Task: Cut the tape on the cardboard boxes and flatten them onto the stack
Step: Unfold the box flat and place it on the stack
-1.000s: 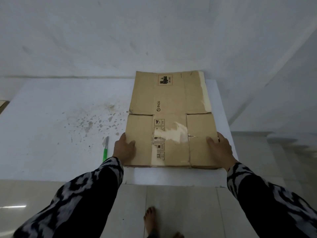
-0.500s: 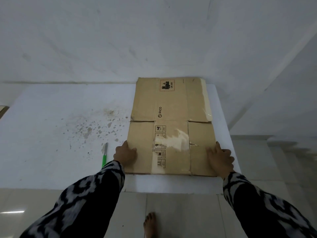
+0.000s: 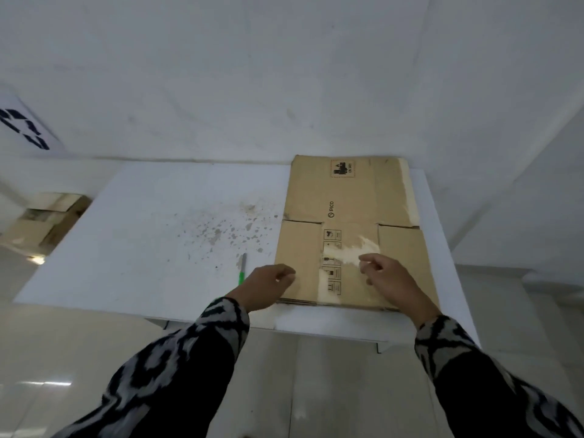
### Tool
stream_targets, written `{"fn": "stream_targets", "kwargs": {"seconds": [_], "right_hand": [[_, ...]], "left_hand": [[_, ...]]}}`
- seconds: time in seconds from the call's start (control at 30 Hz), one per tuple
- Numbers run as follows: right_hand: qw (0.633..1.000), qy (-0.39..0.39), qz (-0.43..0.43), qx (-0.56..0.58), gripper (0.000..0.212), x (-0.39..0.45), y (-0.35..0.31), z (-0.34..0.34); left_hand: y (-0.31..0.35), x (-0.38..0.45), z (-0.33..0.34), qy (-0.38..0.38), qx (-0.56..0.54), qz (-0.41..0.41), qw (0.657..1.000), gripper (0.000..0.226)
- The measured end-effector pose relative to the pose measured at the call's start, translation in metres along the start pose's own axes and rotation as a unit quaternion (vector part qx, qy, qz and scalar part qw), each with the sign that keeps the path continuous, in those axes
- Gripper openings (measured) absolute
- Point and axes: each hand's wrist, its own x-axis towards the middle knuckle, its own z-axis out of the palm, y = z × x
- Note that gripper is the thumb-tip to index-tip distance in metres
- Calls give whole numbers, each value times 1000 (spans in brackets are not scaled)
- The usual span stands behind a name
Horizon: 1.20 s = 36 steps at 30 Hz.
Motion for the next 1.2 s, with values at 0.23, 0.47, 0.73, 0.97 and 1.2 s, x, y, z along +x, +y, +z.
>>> {"fn": "stream_targets", "kwargs": {"seconds": [0.23, 0.47, 0.73, 0.97, 1.2], "right_hand": [[999, -12, -44, -7, 20, -61, -74, 122], [994, -52, -61, -73, 25, -98, -191, 297], [977, -155, -86, -115, 28, -94, -309, 436], [975, -175, -96, -93, 28, -34, -388, 557], [974, -204, -86, -56, 28, 40, -488, 673]], "left_hand": [[-100, -80, -53, 25, -46, -3, 999, 33], [-266, -152, -139, 77, -86, -23, 993, 31], [-413, -207, -242, 93, -101, -91, 986, 32], [-519, -187, -330, 97, -96, -120, 983, 32], [-626, -142, -445, 72, -77, -150, 983, 31]]}}
